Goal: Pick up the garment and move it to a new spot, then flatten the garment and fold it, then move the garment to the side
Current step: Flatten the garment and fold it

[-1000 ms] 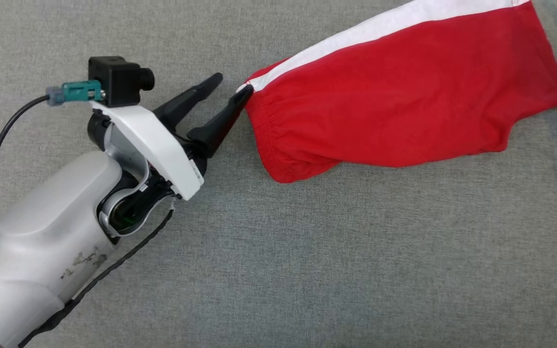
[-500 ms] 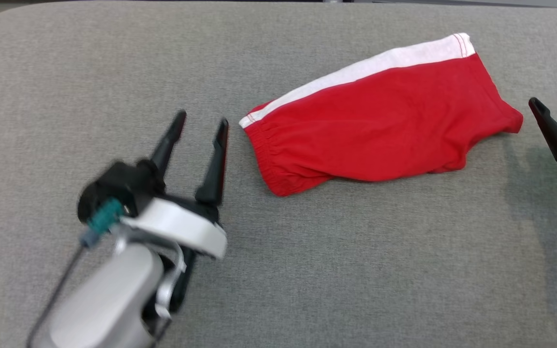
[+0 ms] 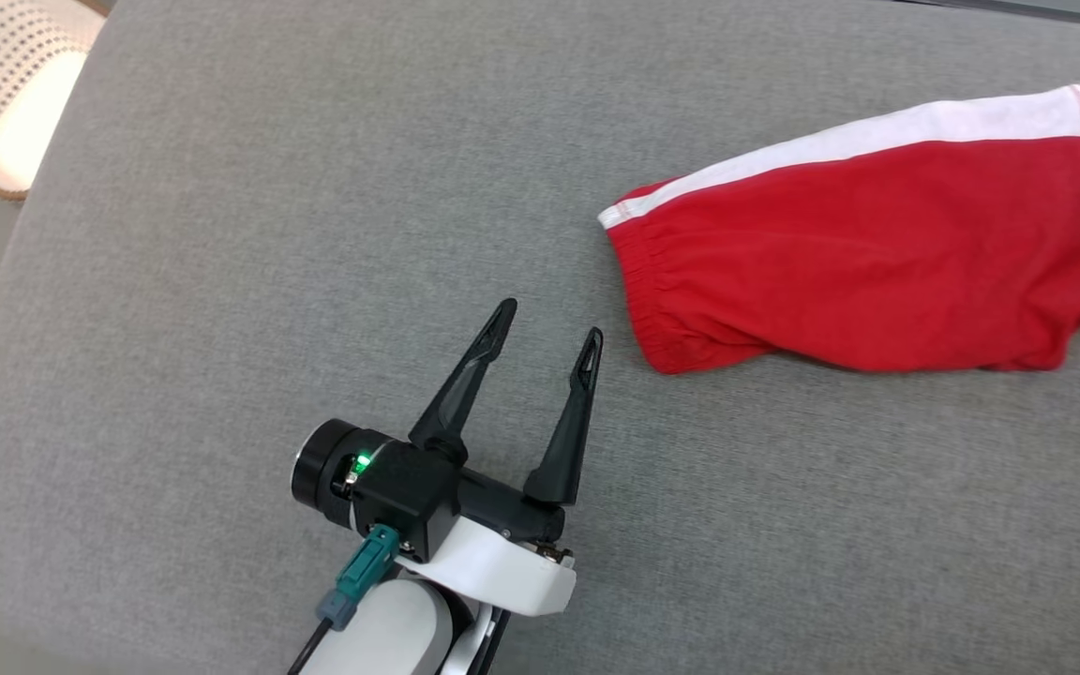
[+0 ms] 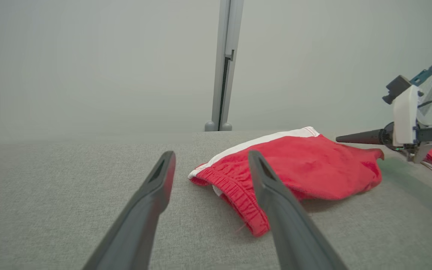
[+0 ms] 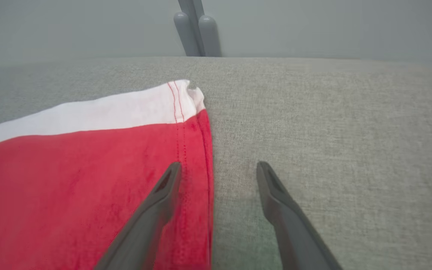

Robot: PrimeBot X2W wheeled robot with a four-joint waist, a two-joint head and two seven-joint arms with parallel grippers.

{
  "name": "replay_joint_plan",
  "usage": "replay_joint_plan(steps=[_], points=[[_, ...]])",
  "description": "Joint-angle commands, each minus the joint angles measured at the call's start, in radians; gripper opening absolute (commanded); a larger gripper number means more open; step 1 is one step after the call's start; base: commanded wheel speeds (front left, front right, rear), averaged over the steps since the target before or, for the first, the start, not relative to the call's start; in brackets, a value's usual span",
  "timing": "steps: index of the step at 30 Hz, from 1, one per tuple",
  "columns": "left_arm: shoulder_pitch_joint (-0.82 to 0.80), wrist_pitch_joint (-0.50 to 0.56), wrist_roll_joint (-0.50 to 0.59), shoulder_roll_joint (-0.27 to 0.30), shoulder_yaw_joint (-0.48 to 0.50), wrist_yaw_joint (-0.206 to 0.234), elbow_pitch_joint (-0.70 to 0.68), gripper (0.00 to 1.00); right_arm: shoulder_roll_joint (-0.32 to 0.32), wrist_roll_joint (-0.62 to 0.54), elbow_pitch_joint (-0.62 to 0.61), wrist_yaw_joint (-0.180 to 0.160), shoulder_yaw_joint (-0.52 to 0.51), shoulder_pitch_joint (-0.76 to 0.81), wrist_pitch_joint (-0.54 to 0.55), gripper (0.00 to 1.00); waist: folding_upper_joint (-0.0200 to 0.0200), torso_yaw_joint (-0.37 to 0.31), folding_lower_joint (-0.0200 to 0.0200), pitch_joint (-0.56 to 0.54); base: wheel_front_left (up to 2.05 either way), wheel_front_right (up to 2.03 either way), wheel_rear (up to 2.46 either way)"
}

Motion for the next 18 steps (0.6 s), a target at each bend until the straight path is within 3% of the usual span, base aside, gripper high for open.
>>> replay_joint_plan(steps=[1,5,6,8,10,18], points=[[0.011,-0.001,0.017,-0.006,0.016,-0.015,0.009,1.0,0.012,-0.004,0.028,-0.001,-0.001,-0.007,0.016,1.0,0.0,0.025,0.0,0.015,0.0,0.0,0.0],[0.029,-0.001,0.044,-0.029,0.052,-0.046,0.025,1.0,0.046,-0.023,0.101,-0.001,0.026,0.003,0.062,1.0,0.0,0.037,0.0,0.016,0.0,0.0,0.0],[0.03,-0.001,0.05,-0.033,0.061,-0.053,0.028,1.0,0.059,-0.022,0.113,-0.001,0.033,0.013,0.073,0.93,0.0,0.038,0.0,0.015,0.0,0.0,0.0],[0.036,-0.001,0.061,-0.043,0.081,-0.066,0.03,1.0,0.083,-0.012,0.124,-0.001,0.044,0.033,0.089,0.35,0.0,0.035,0.0,0.013,0.0,0.0,0.0],[0.048,-0.001,0.072,-0.049,0.093,-0.077,0.034,1.0,0.098,-0.005,0.123,-0.001,0.054,0.054,0.097,0.0,0.0,0.029,0.0,0.009,0.0,0.0,0.0],[0.071,-0.001,0.11,-0.063,0.142,-0.109,0.048,1.0,0.064,0.007,0.074,-0.002,0.058,0.072,-0.01,0.0,0.0,-0.041,0.0,-0.029,0.0,0.0,0.0]])
